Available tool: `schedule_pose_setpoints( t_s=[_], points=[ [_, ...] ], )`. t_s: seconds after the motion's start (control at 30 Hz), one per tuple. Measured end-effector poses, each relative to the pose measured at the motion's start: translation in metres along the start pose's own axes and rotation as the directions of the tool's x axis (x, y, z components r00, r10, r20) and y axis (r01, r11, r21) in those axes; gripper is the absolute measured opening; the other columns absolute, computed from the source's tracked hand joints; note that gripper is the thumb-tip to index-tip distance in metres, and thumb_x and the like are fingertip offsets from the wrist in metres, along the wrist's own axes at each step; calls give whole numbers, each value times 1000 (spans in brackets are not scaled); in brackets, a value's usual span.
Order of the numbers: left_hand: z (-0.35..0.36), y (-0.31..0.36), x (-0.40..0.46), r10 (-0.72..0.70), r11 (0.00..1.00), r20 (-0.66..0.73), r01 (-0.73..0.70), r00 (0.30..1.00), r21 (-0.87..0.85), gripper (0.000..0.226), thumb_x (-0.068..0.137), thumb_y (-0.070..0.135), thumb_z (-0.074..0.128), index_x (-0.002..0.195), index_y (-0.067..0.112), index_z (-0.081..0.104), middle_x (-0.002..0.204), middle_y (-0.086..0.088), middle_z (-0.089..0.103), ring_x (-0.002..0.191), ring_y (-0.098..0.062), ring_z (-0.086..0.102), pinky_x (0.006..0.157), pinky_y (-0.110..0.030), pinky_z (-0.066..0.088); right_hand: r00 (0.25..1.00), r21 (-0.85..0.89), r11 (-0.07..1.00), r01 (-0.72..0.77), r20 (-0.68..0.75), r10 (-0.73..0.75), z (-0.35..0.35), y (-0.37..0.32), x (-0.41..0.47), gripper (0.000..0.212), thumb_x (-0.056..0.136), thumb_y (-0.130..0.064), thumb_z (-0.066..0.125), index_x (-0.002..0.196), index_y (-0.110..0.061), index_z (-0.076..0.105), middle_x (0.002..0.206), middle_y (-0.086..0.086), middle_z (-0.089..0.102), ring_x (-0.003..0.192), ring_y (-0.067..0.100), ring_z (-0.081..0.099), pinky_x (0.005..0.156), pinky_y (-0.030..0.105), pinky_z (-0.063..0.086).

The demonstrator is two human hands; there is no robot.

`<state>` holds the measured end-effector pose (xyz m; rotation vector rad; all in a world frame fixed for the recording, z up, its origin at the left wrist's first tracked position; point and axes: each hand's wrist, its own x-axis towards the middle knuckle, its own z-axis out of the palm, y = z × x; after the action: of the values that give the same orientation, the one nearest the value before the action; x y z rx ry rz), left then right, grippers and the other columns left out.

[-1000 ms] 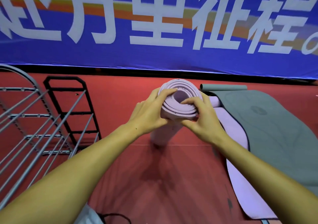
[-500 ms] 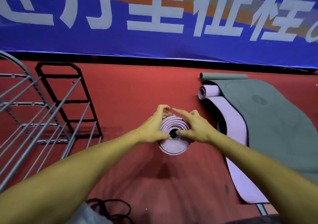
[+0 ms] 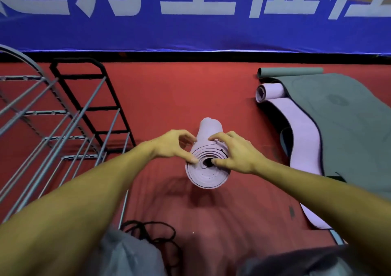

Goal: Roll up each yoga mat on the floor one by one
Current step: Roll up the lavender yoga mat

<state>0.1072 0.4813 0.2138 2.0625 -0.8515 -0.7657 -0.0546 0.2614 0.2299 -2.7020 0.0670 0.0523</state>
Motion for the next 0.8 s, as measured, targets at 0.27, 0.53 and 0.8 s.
schedule_pose_setpoints(
  t_s=[0.27,0.53,0.8],
  points=[
    [56,-144,-44,-437,899,188,430,879,80,49,59,37,99,94,10,78,74,-6,76,59,-12,68,56,-26,51,996,-12,999,40,78,-39,30,5,-11,70,80,-51,80,141,-47,45,126,-3,43,104,28,60,96,43,48],
    [154,-258,-42,-598,792,33,583,801,181,17,75,21,93,86,19,80,79,3,79,73,-12,74,74,-31,61,999,-2,999,48,20,-48,30,11,-1,74,78,-51,83,142,-48,45,123,-2,46,110,28,56,86,38,40],
    [173,-297,-48,-520,650,-83,458,850,607,10,77,34,84,76,32,74,97,10,69,101,-20,62,85,-34,49,998,20,999,30,59,-31,37,14,-7,74,76,-55,82,139,-54,44,130,-3,46,108,28,59,93,41,42]
  ],
)
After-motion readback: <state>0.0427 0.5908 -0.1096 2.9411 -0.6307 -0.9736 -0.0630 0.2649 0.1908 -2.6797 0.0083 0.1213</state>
